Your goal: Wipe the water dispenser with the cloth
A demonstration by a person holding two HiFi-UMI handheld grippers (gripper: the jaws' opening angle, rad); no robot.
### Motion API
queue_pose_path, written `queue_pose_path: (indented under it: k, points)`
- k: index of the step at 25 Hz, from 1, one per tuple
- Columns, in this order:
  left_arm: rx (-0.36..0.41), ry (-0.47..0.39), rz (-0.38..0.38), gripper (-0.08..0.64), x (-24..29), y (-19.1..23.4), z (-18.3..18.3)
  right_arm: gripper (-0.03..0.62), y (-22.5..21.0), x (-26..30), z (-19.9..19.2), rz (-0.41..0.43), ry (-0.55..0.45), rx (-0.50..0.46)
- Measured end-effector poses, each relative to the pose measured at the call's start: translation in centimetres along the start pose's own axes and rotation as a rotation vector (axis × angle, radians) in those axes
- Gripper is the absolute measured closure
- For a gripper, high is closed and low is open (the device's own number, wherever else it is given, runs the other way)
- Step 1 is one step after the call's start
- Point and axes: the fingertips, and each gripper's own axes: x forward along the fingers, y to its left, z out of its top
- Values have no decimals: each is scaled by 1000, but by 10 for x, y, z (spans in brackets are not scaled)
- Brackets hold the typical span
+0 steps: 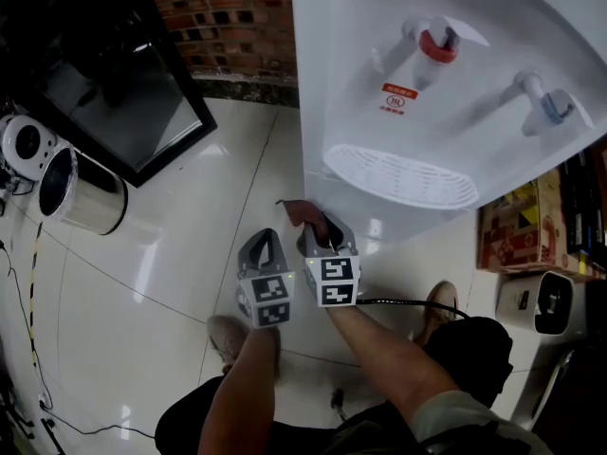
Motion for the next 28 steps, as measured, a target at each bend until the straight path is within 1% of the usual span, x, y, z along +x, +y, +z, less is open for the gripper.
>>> queue_pose_path:
  k: [3,7,12,20,25,28]
  points:
    - [17,9,-11,560,1,-4,-4,494,-11,-1,0,-28,-3,8]
    - [41,-6,-56,560,4,-27,3,494,-38,-17,0,-78,-1,1]
    - [84,-44,-142,560,3,-73,20,491,-78,-47,-2,-141,3,3]
    - [141,-81,-295,560,0,-158,36,491,-156,-98,-12,-281,19,30]
    - [141,-109,-367,560,-1,-201,48,491,-195,-124,-18,-354,30,52]
    - [148,-111,-409,560,-1,-222,47,491,-216,-134,-29,-399,50,77]
